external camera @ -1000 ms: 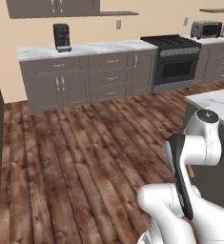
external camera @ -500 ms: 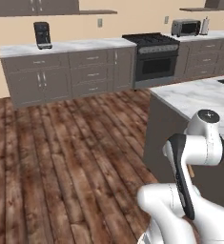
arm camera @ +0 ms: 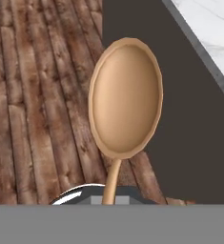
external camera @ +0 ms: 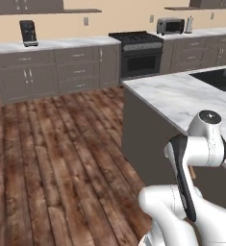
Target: Take the fork and place it on the left side of the plate. Then take the spoon and place it on the right side of the plate. Make sure they're directly next to the plate.
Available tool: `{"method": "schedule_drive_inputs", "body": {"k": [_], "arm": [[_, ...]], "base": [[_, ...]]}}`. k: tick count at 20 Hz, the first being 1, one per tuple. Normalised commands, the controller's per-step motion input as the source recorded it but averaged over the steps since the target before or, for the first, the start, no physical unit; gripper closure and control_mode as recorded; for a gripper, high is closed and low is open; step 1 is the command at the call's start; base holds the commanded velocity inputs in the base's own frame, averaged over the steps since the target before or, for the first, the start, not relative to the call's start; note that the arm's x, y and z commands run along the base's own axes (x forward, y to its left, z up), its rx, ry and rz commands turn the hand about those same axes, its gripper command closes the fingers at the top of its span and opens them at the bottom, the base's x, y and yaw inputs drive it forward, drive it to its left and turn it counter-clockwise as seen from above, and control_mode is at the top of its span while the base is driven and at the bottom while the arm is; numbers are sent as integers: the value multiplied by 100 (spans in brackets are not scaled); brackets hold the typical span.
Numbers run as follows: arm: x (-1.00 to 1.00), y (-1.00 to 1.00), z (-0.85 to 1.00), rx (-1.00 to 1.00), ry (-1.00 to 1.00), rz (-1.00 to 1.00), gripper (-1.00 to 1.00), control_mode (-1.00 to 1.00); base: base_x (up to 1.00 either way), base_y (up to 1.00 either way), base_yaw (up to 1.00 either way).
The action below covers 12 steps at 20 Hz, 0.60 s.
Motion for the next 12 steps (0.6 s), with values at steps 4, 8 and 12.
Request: {"method": "schedule_drive_inputs", "body": {"k": [4, 8, 12], "arm": [[0, 0, 0, 0, 0, 0, 100, 100], [0, 0, 0, 0, 0, 0, 100, 100], [0, 0, 0, 0, 0, 0, 100, 100]], "base": [[-74, -65, -4], [-79, -61, -3], [-83, -57, -3]]}}
